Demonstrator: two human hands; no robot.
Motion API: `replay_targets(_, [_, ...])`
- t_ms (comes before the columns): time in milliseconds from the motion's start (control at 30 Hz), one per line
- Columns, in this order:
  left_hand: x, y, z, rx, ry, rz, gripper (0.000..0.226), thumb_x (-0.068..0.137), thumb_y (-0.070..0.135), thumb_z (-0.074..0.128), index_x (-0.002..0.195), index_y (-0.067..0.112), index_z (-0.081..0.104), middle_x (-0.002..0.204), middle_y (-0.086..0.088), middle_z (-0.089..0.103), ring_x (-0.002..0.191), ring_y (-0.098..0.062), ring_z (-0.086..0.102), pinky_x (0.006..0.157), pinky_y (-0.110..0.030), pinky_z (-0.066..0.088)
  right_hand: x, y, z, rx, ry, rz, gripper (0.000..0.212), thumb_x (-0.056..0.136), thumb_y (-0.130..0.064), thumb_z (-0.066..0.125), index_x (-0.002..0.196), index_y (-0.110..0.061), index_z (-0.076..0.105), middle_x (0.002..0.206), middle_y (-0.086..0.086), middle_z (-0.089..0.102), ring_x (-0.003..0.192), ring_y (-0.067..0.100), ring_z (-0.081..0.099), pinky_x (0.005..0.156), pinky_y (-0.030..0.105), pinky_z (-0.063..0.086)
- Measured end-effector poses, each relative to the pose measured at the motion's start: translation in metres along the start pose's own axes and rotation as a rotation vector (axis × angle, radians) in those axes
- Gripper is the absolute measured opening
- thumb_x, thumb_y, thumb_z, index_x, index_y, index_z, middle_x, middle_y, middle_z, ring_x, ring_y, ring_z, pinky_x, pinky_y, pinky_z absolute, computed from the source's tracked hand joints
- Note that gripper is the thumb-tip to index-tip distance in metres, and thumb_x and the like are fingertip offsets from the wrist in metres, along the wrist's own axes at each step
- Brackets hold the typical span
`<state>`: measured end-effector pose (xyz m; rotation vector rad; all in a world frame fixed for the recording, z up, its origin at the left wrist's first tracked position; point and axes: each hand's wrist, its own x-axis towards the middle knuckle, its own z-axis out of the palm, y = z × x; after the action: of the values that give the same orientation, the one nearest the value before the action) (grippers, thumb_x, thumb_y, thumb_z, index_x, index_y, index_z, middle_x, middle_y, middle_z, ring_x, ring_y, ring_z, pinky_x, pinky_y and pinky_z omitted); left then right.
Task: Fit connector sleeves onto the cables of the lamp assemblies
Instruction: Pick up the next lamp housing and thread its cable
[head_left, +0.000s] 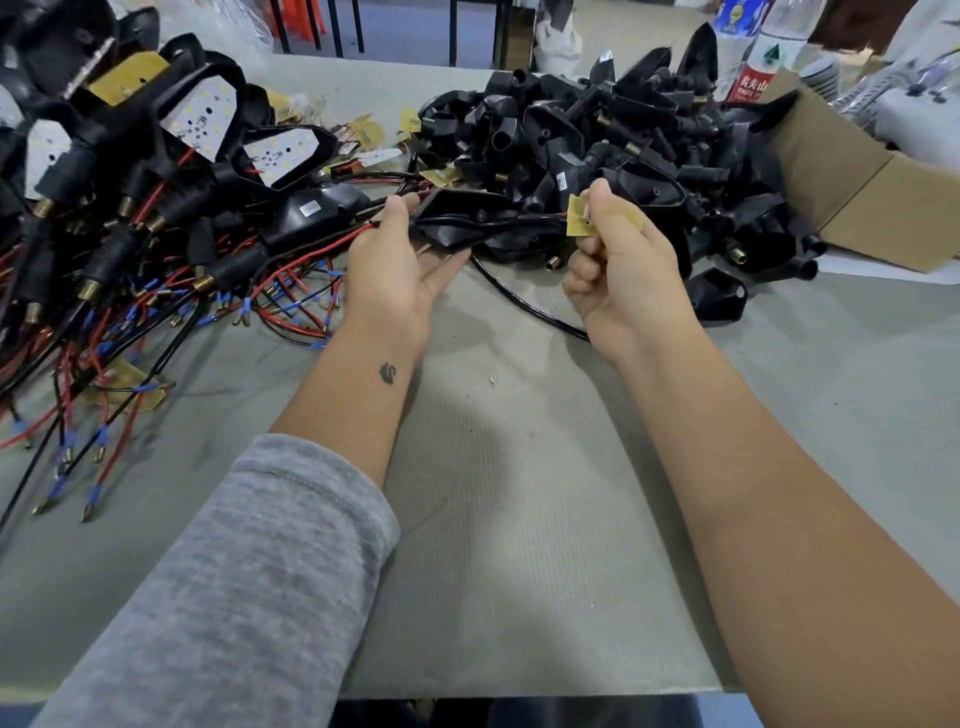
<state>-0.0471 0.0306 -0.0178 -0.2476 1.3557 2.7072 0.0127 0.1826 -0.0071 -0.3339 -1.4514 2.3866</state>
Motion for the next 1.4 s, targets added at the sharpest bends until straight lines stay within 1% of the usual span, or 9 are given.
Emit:
replay_targets(133, [-0.002, 0.000, 0.000, -0.011, -0.007, 0.003, 0.028, 0.104, 0.029, 0.042, 0.101, 0.008, 0.061, 0.104, -0.017, 0.071, 0.089, -0.026, 0.072, 0.082, -0.042, 0.060, -0.002, -0.001, -0.001, -0.015, -0.042, -0.018, 0.019, 0.097, -0.033, 0.059, 0.084, -0.020, 0.066, 0.052, -0.006, 0.032, 0.044, 0.008, 0.019, 0.042, 0.021, 0.019])
replay_targets(333, [-0.006, -0.005, 0.005, 0.114, -0.095, 0.015, 0.030, 0.105, 0.030, 0.041, 0.098, 0.012, 0.063, 0.093, -0.012, 0.073, 0.089, -0.024, 0.072, 0.087, -0.040, 0.058, -0.002, 0.000, 0.005, 0.058, -0.008, 0.032, 0.027, 0.095, -0.036, 0.057, 0.079, -0.016, 0.064, 0.056, -0.003, 0.044, 0.049, 0.010, 0.041, 0.050, 0.021, 0.035])
replay_targets(500, [-0.004, -0.004, 0.003, 0.114, -0.077, 0.016, 0.031, 0.105, 0.031, 0.040, 0.099, 0.013, 0.065, 0.098, -0.012, 0.073, 0.090, -0.024, 0.073, 0.085, -0.039, 0.059, 0.001, 0.002, 0.007, -0.233, 0.031, -0.073, 0.009, 0.077, -0.007, 0.056, 0.080, -0.012, 0.064, 0.053, -0.005, 0.048, 0.048, 0.011, 0.044, 0.051, 0.022, 0.040])
replay_targets(633, [-0.003, -0.005, 0.005, 0.110, -0.070, 0.007, 0.034, 0.105, 0.036, 0.038, 0.096, 0.014, 0.062, 0.088, -0.010, 0.075, 0.085, -0.023, 0.073, 0.075, -0.035, 0.061, -0.003, 0.009, 0.009, -0.395, 0.037, -0.180, 0.027, 0.087, 0.005, 0.050, 0.103, -0.015, 0.056, 0.088, 0.004, 0.059, 0.058, 0.010, 0.051, 0.058, 0.023, 0.045])
replay_targets(700, [-0.003, -0.005, 0.006, 0.113, -0.070, 0.009, 0.035, 0.105, 0.037, 0.036, 0.095, 0.014, 0.061, 0.084, -0.009, 0.075, 0.082, -0.022, 0.073, 0.072, -0.033, 0.061, -0.004, 0.008, 0.009, -0.381, 0.055, -0.200, 0.026, 0.088, 0.004, 0.055, 0.107, -0.014, 0.055, 0.090, 0.003, 0.062, 0.062, 0.010, 0.054, 0.060, 0.022, 0.046])
replay_targets(867, [-0.003, -0.007, 0.006, 0.134, -0.043, 0.068, 0.032, 0.105, 0.031, 0.038, 0.103, 0.010, 0.062, 0.103, -0.011, 0.071, 0.096, -0.023, 0.071, 0.086, -0.036, 0.058, -0.006, 0.006, 0.008, -0.380, 0.063, -0.278, 0.022, 0.088, 0.005, 0.059, 0.099, -0.014, 0.058, 0.081, 0.000, 0.064, 0.065, 0.010, 0.056, 0.064, 0.024, 0.048])
replay_targets(1067, [-0.008, -0.005, 0.007, 0.168, -0.026, 0.137, 0.027, 0.105, 0.026, 0.041, 0.106, 0.009, 0.063, 0.116, -0.015, 0.068, 0.105, -0.024, 0.069, 0.093, -0.037, 0.055, -0.007, 0.008, 0.010, -0.448, 0.090, -0.391, 0.027, 0.086, 0.008, 0.059, 0.092, -0.018, 0.057, 0.090, 0.000, 0.066, 0.077, 0.011, 0.059, 0.079, 0.033, 0.052])
replay_targets(1267, [-0.009, -0.008, 0.008, 0.294, 0.022, 0.278, 0.029, 0.101, 0.023, 0.051, 0.078, 0.015, 0.065, 0.086, -0.009, 0.068, 0.091, -0.023, 0.070, 0.072, -0.022, 0.055, -0.006, 0.011, 0.008, -0.655, 0.130, -0.530, 0.031, 0.084, 0.003, 0.061, 0.087, -0.027, 0.055, 0.086, -0.017, 0.060, 0.075, 0.007, 0.054, 0.074, 0.020, 0.047])
replay_targets(1400, [-0.008, -0.011, 0.006, 0.459, 0.082, 0.388, 0.039, 0.100, 0.026, 0.053, 0.064, 0.013, 0.058, 0.068, -0.008, 0.065, 0.070, -0.017, 0.071, 0.068, -0.029, 0.058, -0.007, 0.013, 0.008, -0.803, 0.153, -0.596, 0.024, 0.083, -0.001, 0.060, 0.091, -0.023, 0.056, 0.084, -0.013, 0.063, 0.072, 0.014, 0.053, 0.067, 0.021, 0.044])
